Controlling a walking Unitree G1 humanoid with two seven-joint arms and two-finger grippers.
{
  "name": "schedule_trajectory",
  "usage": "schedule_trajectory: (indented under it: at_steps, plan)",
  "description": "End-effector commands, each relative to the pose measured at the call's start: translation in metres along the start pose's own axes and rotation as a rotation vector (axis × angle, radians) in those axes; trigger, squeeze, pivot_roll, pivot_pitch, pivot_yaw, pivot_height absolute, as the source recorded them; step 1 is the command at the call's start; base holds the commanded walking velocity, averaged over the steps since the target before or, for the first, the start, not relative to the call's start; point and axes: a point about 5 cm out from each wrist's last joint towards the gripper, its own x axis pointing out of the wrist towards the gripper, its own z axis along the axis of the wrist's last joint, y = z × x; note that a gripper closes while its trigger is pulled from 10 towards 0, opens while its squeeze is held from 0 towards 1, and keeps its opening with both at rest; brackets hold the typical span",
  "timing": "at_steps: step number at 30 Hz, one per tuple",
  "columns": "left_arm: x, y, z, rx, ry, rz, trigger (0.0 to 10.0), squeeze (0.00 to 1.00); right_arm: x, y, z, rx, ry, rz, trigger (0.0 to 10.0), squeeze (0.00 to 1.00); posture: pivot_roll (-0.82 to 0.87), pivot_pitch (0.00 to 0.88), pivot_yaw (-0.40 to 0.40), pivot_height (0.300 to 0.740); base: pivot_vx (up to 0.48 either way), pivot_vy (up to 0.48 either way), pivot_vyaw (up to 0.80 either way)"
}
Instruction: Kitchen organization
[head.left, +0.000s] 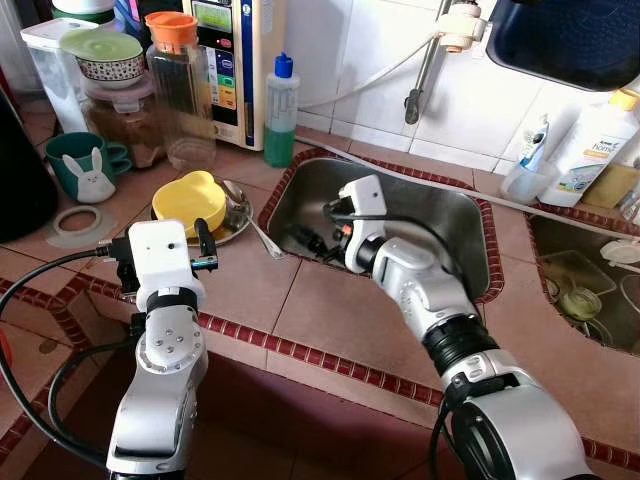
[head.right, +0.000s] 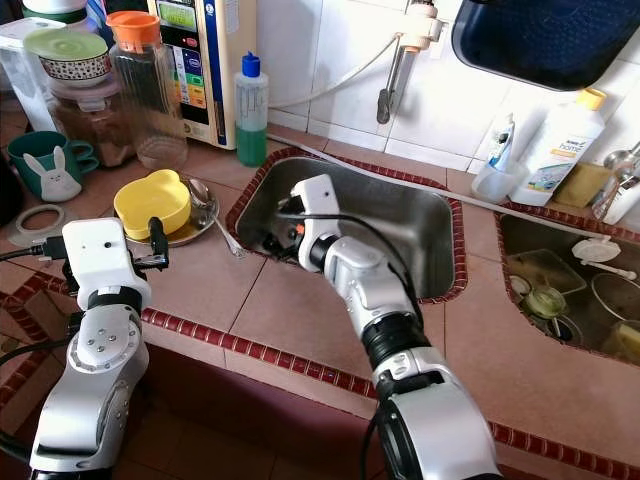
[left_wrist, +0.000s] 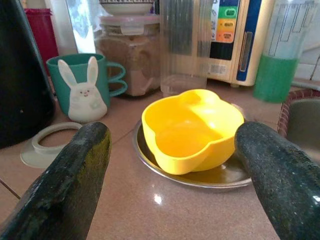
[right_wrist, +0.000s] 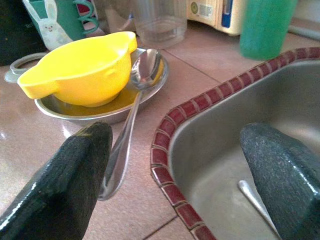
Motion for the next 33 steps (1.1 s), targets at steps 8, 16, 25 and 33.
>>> schedule_trajectory:
  at_steps: [8, 16, 25, 33]
  plan:
    - [-0.004, 0.005, 0.008, 0.034, -0.035, 0.018, 10.0, 0.00, 0.011, 0.012, 0.009, -0.027, -0.062, 0.053, 10.0, 0.00, 0.20, 0.025, -0.104, 0.740, 0.000, 0.000, 0.00]
    - [-0.010, 0.007, 0.001, 0.066, -0.013, 0.034, 10.0, 0.00, 0.016, 0.025, -0.005, -0.123, -0.006, 0.073, 10.0, 0.00, 0.20, 0.027, -0.122, 0.740, 0.000, 0.000, 0.00]
    - [-0.008, -0.011, 0.000, 0.005, 0.009, -0.055, 10.0, 0.00, 0.017, 0.021, 0.011, -0.214, -0.098, 0.006, 10.0, 0.00, 0.19, 0.027, -0.125, 0.740, 0.000, 0.000, 0.00]
    - [0.014, -0.060, 0.011, -0.147, 0.049, -0.258, 10.0, 0.00, -0.027, -0.041, 0.056, -0.225, -0.289, -0.251, 10.0, 0.00, 0.12, 0.020, -0.106, 0.740, 0.000, 0.000, 0.00]
